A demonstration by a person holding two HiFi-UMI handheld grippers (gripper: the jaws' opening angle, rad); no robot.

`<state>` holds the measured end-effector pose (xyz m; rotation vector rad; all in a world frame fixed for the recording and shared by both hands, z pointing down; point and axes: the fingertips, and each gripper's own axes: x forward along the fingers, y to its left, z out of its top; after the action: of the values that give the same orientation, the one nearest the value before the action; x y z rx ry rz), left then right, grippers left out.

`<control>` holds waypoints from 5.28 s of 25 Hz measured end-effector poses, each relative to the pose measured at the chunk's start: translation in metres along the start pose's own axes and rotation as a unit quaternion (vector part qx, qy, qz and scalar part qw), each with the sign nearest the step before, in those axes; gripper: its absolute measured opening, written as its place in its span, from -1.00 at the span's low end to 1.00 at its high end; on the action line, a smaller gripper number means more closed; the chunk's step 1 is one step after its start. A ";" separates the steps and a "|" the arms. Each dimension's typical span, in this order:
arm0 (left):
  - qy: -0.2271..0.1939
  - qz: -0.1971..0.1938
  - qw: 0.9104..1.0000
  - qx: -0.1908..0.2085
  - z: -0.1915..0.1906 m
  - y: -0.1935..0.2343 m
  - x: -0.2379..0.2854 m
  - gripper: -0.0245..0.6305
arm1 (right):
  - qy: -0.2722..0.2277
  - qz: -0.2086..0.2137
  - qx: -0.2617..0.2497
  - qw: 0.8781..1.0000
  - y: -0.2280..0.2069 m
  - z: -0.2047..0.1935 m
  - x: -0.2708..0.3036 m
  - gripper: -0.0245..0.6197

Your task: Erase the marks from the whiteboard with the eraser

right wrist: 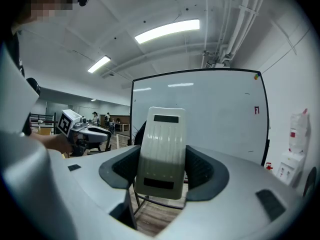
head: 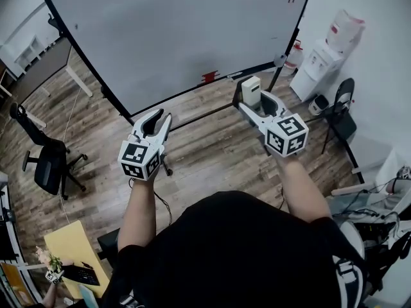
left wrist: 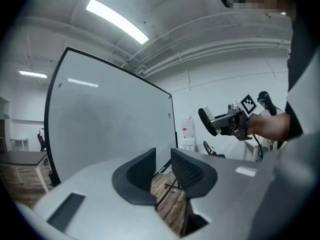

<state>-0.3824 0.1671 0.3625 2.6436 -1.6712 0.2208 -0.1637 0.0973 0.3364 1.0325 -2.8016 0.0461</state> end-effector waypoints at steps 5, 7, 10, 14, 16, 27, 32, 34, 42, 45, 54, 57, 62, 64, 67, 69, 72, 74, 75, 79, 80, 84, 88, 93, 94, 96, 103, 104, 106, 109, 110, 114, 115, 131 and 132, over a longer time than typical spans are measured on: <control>0.001 -0.022 1.000 -0.004 -0.002 0.004 0.014 -0.61 | 0.010 -0.013 0.008 1.000 -0.005 -0.007 0.009 -0.11; 0.000 -0.034 0.999 0.001 -0.004 0.003 0.020 -0.61 | 0.012 -0.019 0.009 1.000 -0.007 -0.010 0.009 -0.11; 0.001 -0.048 0.999 0.005 -0.004 0.000 0.025 -0.61 | 0.013 -0.027 0.012 0.999 -0.008 -0.014 0.005 -0.11; 0.000 -0.059 0.998 0.007 -0.002 -0.006 0.028 -0.61 | 0.014 -0.036 0.015 0.999 -0.008 -0.018 -0.001 -0.11; 0.003 -0.068 0.998 0.008 -0.003 -0.009 0.030 -0.61 | 0.009 -0.041 0.019 0.999 -0.009 -0.018 -0.005 -0.11; 0.015 -0.109 0.994 0.014 -0.007 -0.031 0.061 -0.61 | 0.008 -0.067 0.037 0.997 -0.035 -0.028 -0.019 -0.11; 0.017 -0.122 0.992 0.016 -0.007 -0.037 0.071 -0.61 | 0.007 -0.078 0.043 0.996 -0.041 -0.032 -0.026 -0.11; 0.018 -0.128 0.992 0.015 -0.009 -0.041 0.077 -0.61 | 0.008 -0.084 0.045 0.995 -0.047 -0.036 -0.031 -0.11; 0.023 -0.137 0.990 0.021 -0.007 -0.054 0.116 -0.61 | 0.008 -0.098 0.055 0.994 -0.088 -0.049 -0.044 -0.11; 0.027 -0.133 0.991 0.024 -0.006 -0.060 0.130 -0.61 | 0.008 -0.096 0.057 0.994 -0.107 -0.051 -0.046 -0.11; 0.032 -0.123 0.992 0.026 0.001 -0.070 0.175 -0.61 | 0.011 -0.091 0.056 0.994 -0.161 -0.051 -0.042 -0.11; 0.038 -0.122 0.992 0.022 -0.001 -0.075 0.190 -0.61 | 0.008 -0.092 0.056 0.994 -0.177 -0.052 -0.043 -0.11; 0.045 -0.124 0.991 0.019 -0.007 -0.084 0.214 -0.61 | 0.011 -0.098 0.054 0.994 -0.207 -0.059 -0.044 -0.11; 0.048 -0.123 0.991 0.019 -0.009 -0.085 0.223 -0.61 | 0.016 -0.098 0.057 0.993 -0.217 -0.064 -0.043 -0.11; 0.052 -0.123 0.991 0.018 -0.013 -0.084 0.234 -0.61 | 0.018 -0.098 0.062 0.993 -0.229 -0.070 -0.039 -0.11; 0.057 -0.123 0.991 0.016 -0.016 -0.084 0.240 -0.61 | 0.012 -0.096 0.065 0.993 -0.237 -0.072 -0.036 -0.11; 0.061 -0.122 0.991 0.013 -0.020 -0.088 0.250 -0.61 | 0.010 -0.094 0.065 0.993 -0.249 -0.075 -0.036 -0.11; 0.059 -0.122 0.991 0.014 -0.020 -0.091 0.258 -0.61 | 0.013 -0.098 0.063 0.993 -0.259 -0.078 -0.038 -0.11; 0.059 -0.122 0.991 0.014 -0.020 -0.093 0.262 -0.61 | 0.014 -0.102 0.061 0.993 -0.264 -0.080 -0.038 -0.11; 0.065 -0.122 0.990 0.007 -0.022 -0.096 0.278 -0.61 | 0.016 -0.110 0.062 0.992 -0.285 -0.085 -0.037 -0.11; 0.064 -0.122 0.990 0.008 -0.022 -0.096 0.281 -0.61 | 0.017 -0.111 0.062 0.992 -0.290 -0.085 -0.037 -0.11; 0.064 -0.122 0.990 0.008 -0.022 -0.098 0.296 -0.61 | 0.019 -0.111 0.061 0.992 -0.306 -0.085 -0.034 -0.11; 0.071 -0.122 0.990 0.004 -0.027 -0.102 0.314 -0.61 | 0.023 -0.109 0.065 0.992 -0.323 -0.092 -0.029 -0.11; 0.076 -0.120 0.990 0.000 -0.033 -0.102 0.335 -0.61 | 0.024 -0.111 0.068 0.991 -0.345 -0.099 -0.024 -0.11; 0.077 -0.120 0.990 -0.001 -0.033 -0.102 0.340 -0.61 | 0.025 -0.111 0.068 0.991 -0.350 -0.100 -0.022 -0.11; 0.078 -0.118 0.990 -0.003 -0.034 -0.102 0.348 -0.61 | 0.028 -0.110 0.069 0.991 -0.359 -0.102 -0.019 -0.11; 0.082 -0.114 0.990 -0.005 -0.034 -0.106 0.377 -0.61 | 0.042 -0.110 0.065 0.991 -0.389 -0.107 -0.009 -0.12; 0.083 -0.112 0.990 -0.006 -0.032 -0.106 0.382 -0.61 | 0.042 -0.109 0.064 0.991 -0.394 -0.107 -0.008 -0.12; 0.083 -0.109 0.991 -0.009 -0.029 -0.107 0.391 -0.61 | 0.044 -0.108 0.064 0.991 -0.403 -0.107 -0.006 -0.12; 0.084 -0.106 0.991 -0.011 -0.025 -0.112 0.406 -0.61 | 0.048 -0.107 0.066 0.991 -0.421 -0.111 -0.006 -0.12; 0.084 -0.106 0.991 -0.010 -0.025 -0.114 0.411 -0.61 | 0.049 -0.106 0.066 0.991 -0.427 -0.113 -0.006 -0.12; 0.091 -0.102 0.991 -0.010 -0.025 -0.121 0.430 -0.61 | 0.054 -0.101 0.067 0.991 -0.450 -0.118 -0.004 -0.12; 0.092 -0.100 0.991 -0.011 -0.024 -0.123 0.435 -0.61 | 0.055 -0.100 0.067 0.991 -0.456 -0.119 -0.004 -0.12; 0.105 -0.089 0.990 -0.003 -0.017 -0.142 0.482 -0.68 | 0.080 -0.076 0.043 0.993 -0.509 -0.136 0.001 -0.13; 0.105 -0.090 0.990 -0.003 -0.018 -0.143 0.484 -0.68 | 0.082 -0.075 0.042 0.993 -0.511 -0.137 0.001 -0.13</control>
<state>-0.0513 -0.2048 0.4496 2.6381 -1.3616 0.4727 0.1854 -0.2814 0.4591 1.1961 -2.5879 0.2226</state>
